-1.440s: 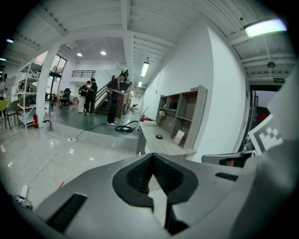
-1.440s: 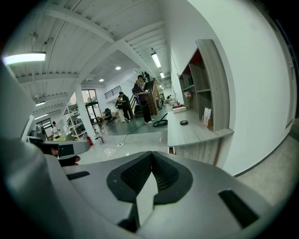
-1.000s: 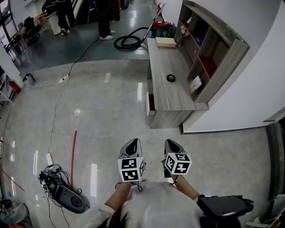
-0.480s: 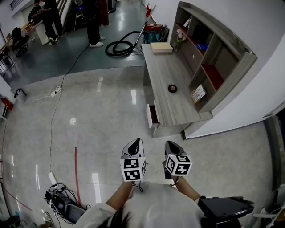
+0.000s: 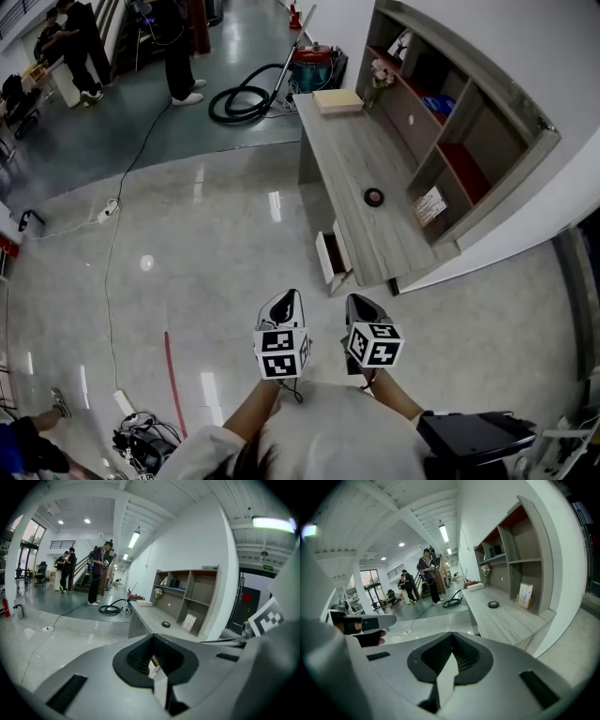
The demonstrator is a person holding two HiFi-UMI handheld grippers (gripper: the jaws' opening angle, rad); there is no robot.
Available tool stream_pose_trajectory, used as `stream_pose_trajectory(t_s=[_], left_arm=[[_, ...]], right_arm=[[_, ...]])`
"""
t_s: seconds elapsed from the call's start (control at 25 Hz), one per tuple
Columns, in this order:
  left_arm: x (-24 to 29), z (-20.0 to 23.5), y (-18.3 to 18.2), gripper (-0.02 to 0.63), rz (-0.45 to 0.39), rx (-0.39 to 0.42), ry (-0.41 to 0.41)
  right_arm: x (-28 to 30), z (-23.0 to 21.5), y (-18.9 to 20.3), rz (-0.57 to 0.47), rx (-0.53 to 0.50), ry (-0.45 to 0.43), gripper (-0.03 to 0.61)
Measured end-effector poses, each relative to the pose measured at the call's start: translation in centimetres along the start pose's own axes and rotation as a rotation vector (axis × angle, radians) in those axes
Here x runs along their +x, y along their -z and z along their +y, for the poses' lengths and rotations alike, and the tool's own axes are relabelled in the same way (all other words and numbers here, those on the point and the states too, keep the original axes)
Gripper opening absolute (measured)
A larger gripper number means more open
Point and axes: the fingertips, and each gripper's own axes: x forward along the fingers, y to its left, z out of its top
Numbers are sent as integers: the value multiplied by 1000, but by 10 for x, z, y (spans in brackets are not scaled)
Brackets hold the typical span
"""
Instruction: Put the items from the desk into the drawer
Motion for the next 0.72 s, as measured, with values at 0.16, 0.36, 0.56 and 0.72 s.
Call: stream_pose_trajectory(t_s=[0.16,0.36,0.56,0.72], left_arm=[[16,22,-6,3,21,5,30],[37,37,-14,3,40,17,76],[50,50,-18,3,60,33,109],[56,64,-19,3,73,41,118]], right_arm=[[20,14,-6,1,14,24,-2],[38,17,-13,7,38,60,-2],[55,20,-21,10,61,84,-2],[70,25,-26,9,80,94,-2]])
